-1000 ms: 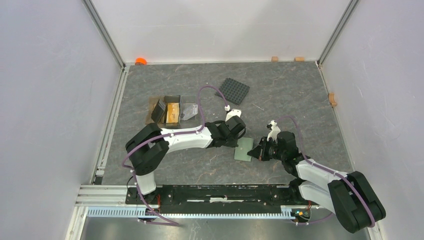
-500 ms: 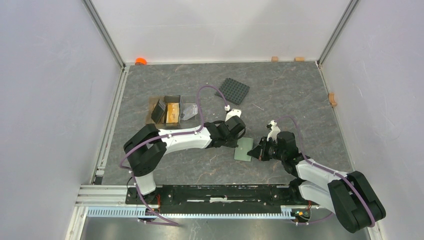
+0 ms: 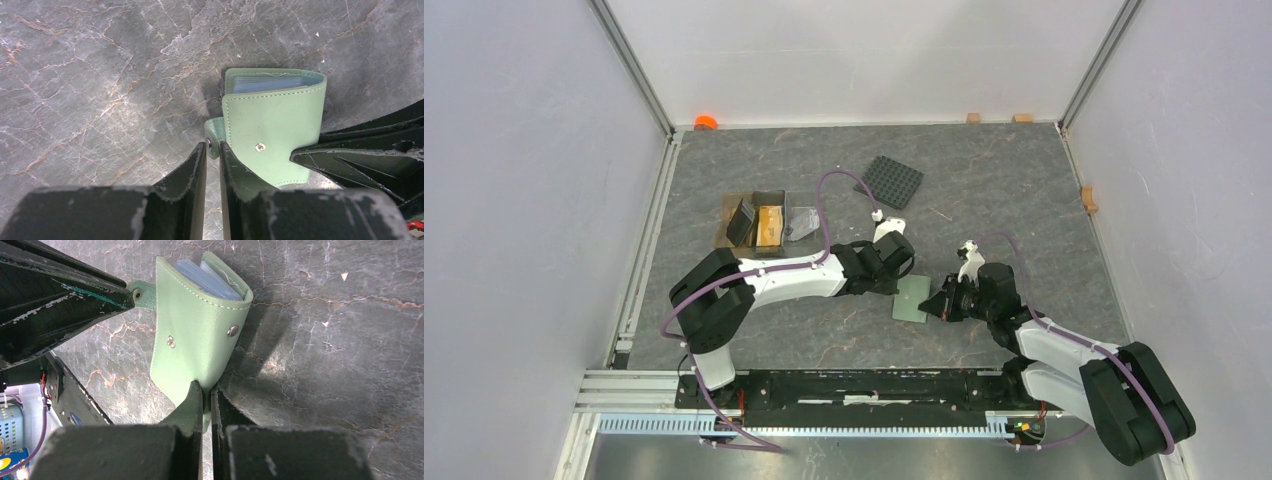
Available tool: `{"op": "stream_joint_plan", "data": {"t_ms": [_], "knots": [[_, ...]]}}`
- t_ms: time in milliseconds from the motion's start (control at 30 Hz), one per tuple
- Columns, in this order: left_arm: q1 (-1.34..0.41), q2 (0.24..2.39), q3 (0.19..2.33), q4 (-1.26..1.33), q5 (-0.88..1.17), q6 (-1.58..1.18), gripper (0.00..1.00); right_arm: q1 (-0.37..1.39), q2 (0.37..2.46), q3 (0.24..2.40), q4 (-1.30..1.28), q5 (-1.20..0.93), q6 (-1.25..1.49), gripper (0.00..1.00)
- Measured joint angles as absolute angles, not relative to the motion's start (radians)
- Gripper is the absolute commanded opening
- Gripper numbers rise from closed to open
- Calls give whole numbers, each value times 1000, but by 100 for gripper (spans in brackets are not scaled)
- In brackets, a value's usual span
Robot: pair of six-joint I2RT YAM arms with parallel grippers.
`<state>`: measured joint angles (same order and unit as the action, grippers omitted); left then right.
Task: Put the credit cards into the card holder
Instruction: Close the card holder at the center of the board.
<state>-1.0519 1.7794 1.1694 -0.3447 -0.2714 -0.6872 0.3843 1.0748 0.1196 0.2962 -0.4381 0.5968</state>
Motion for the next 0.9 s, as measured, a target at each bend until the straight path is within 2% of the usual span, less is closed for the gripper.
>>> {"op": "stream_joint_plan", "data": {"t_ms": [167,333,433,700,900], "knots": [[-1052,1779,1169,-361,-286,-687,22,384,1075,120,296,-438,597,0],[-1052,1779,1170,-366,-287,-687,12,384,1075,120,296,-438,597,0],[-1052,1779,1170,-365,-287,-687,3,384,1075,120,296,-438,597,0],[-1052,1779,1168,-343,-268,-686,2,385,1074,120,296,-438,596,0],[-1052,1767,1095,-206,-174,-669,2,385,1072,120,295,-436,596,0]]}}
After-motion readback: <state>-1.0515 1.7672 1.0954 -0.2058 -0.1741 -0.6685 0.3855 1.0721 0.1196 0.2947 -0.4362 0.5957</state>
